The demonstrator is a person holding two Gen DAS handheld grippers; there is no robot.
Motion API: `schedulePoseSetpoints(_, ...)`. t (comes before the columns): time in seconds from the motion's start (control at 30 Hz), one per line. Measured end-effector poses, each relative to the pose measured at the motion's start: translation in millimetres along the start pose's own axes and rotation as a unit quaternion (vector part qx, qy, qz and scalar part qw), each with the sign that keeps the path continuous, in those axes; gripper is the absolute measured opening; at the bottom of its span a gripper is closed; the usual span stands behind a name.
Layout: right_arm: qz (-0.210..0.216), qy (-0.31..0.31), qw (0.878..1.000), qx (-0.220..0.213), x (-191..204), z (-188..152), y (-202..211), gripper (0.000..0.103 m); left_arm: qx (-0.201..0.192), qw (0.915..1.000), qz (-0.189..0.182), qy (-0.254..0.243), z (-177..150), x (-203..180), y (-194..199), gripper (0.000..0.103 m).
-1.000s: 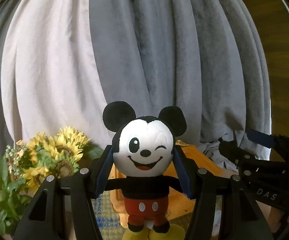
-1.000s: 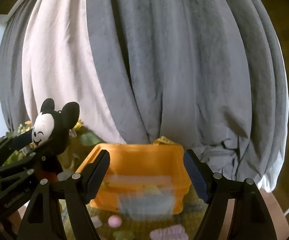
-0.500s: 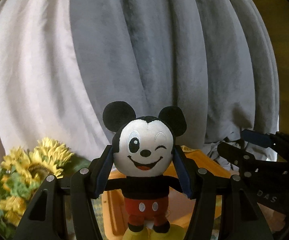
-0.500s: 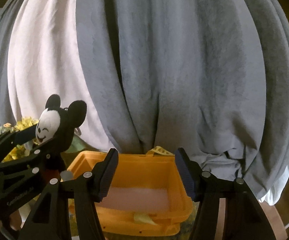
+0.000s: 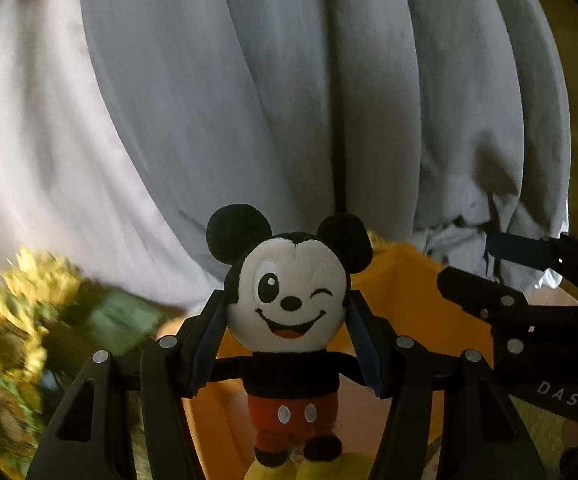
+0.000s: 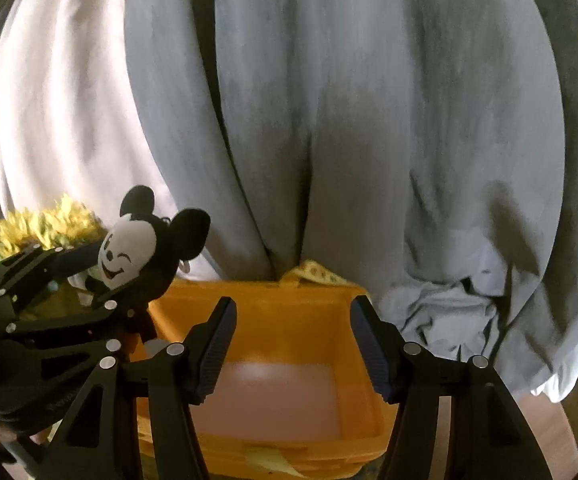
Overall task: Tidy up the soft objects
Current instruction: 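Lower the Mickey plush into the orange crate and open the left tool, then withdraw both tools from the crate toward the remaining toys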
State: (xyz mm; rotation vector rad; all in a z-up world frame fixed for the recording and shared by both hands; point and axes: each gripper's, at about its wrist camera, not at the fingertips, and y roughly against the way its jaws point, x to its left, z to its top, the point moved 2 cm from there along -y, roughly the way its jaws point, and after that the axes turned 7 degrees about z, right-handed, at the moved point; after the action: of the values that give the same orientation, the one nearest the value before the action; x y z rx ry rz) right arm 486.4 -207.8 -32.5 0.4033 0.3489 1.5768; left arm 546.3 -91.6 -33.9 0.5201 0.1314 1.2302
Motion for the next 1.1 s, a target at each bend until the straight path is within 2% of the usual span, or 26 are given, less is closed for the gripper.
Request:
schedulePoseSetpoints(0.13, -0.001, -0.002, 1.0, 0.021, -2.9, -9.4, -11.9, 0.06, 0.028, 0.9996, -0.009, -0.006, -8.7, -4.7, -12.8, 0.062)
schedulePoseSetpoints(0.23, -0.004, -0.005, 0.999, 0.031, -5.4, -14.5, -15.9, 0.06, 0.034, 0.9994, 0.001, -0.006, -14.1, -4.8, -17.3, 0.076)
schedulePoseSetpoints(0.4, -0.021, -0.013, 0.999, 0.039, -12.1, -17.4, -18.6, 0.061, 0.037, 0.9993, 0.01, 0.004, -19.0, -1.1, -14.3, 0.084)
schedulePoseSetpoints(0.53, -0.024, -0.016, 0.999, 0.04, -14.3, -18.2, -13.4, 0.062, 0.027, 0.9991, 0.028, 0.015, -18.4, 2.5, 2.7, 0.085)
schedulePoseSetpoints(0.6, -0.025, -0.019, 0.999, 0.039, -13.8, -18.2, -9.7, 0.069, 0.024, 0.9988, 0.035, 0.026, -17.2, 5.0, 13.1, 0.086)
schedulePoseSetpoints(0.8, -0.028, -0.027, 0.999, 0.028, -13.0, -16.6, 11.9, 0.079, 0.008, 0.9971, 0.064, 0.04, -14.4, 9.7, 47.4, 0.087)
schedulePoseSetpoints(1.1, -0.023, -0.025, 0.999, 0.001, -1.3, -16.9, 58.7, 0.081, -0.021, 0.9944, 0.094, 0.043, -19.2, 13.1, 101.6, 0.087)
